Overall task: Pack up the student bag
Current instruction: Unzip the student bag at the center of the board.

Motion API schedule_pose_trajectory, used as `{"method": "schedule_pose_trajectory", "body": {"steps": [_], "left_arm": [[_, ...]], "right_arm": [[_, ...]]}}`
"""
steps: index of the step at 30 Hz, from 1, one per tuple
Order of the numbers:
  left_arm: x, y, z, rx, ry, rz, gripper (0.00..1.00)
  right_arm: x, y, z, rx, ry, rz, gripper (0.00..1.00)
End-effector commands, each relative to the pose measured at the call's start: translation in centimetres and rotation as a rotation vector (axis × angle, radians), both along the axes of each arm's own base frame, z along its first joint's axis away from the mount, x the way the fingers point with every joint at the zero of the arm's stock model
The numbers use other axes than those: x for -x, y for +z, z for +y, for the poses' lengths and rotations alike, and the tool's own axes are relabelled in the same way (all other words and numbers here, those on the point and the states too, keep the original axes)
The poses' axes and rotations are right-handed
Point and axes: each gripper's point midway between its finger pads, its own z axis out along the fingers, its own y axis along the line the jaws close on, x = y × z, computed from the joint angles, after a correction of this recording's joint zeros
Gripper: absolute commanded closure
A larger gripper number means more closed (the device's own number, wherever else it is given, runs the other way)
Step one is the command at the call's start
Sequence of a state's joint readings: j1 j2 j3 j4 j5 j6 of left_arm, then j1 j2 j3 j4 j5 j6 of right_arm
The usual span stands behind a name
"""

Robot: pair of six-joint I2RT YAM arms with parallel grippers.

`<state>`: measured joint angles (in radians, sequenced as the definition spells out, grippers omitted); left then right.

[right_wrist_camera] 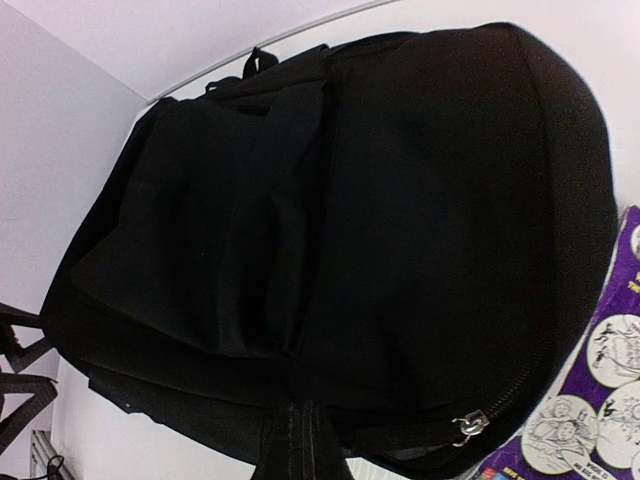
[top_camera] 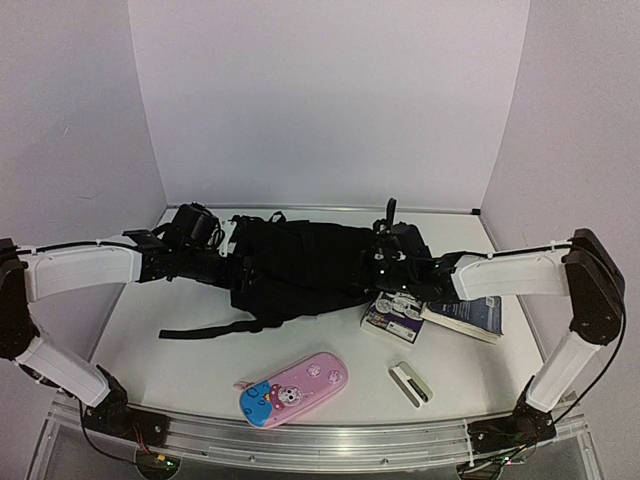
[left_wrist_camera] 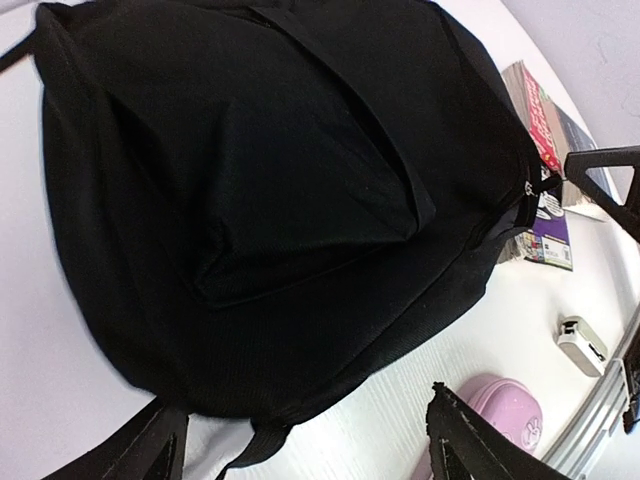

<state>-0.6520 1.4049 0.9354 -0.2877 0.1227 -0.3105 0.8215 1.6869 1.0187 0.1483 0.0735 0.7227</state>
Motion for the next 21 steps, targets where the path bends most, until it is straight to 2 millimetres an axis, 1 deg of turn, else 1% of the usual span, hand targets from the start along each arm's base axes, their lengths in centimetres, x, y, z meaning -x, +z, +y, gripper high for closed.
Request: {"method": "schedule_pose_trajectory", "body": {"steps": [1, 3, 4, 5, 6, 7, 9, 11, 14, 16, 17, 19, 21], "left_arm": [[-0.4, 4.8, 4.9, -0.092, 0.179, -0.158, 0.17], [-0.2, 6.3, 7.8, -0.145, 0.285, -0.2, 0.15], [0.0, 7.1, 8.6, -0.154, 0.314, -0.222, 0.15], [0.2, 7.9, 9.1, -0.155, 0.325, -0.243, 0.14], [0.3, 8.5, 8.9, -0.144, 0.303, -0.263, 0.14], [0.4, 8.8, 8.1, -0.12, 0.258, -0.277, 0.14], [0.4, 8.8, 5.1, -0.053, 0.119, -0.287, 0.16], [0.4, 8.5, 1.5, 0.03, -0.03, -0.277, 0.17], [0.3, 7.0, -4.2, 0.085, -0.245, -0.288, 0.17], [0.2, 6.0, -7.8, 0.088, -0.351, -0.298, 0.15], [0.2, 5.1, -9.4, 0.085, -0.396, -0.294, 0.15], [0.3, 4.1, -12.4, 0.094, -0.475, -0.3, 0.15], [0.1, 2.8, -15.0, 0.084, -0.545, -0.31, 0.15]], "right_arm": [[-0.2, 2.9, -1.3, 0.047, -0.034, -0.071, 1.0], [0.1, 3.5, -0.9, 0.042, 0.004, -0.079, 1.0], [0.3, 3.6, -0.7, 0.039, 0.021, -0.079, 1.0], [0.5, 3.7, -0.5, 0.035, 0.037, -0.078, 1.0], [0.6, 3.7, -0.3, 0.031, 0.049, -0.075, 1.0], [0.7, 3.7, -0.2, 0.028, 0.058, -0.072, 1.0], [0.8, 3.6, -0.1, 0.024, 0.062, -0.065, 1.0], [0.8, 3.4, -0.3, 0.023, 0.053, -0.062, 1.0], [0.8, 3.5, -0.7, 0.021, 0.03, -0.062, 1.0], [0.7, 3.7, -1.1, 0.018, 0.01, -0.068, 1.0], [0.6, 3.8, -1.3, 0.02, -0.003, -0.071, 1.0], [0.5, 4.0, -1.6, 0.021, -0.021, -0.078, 1.0], [0.3, 4.1, -1.9, 0.027, -0.04, -0.082, 1.0]]}}
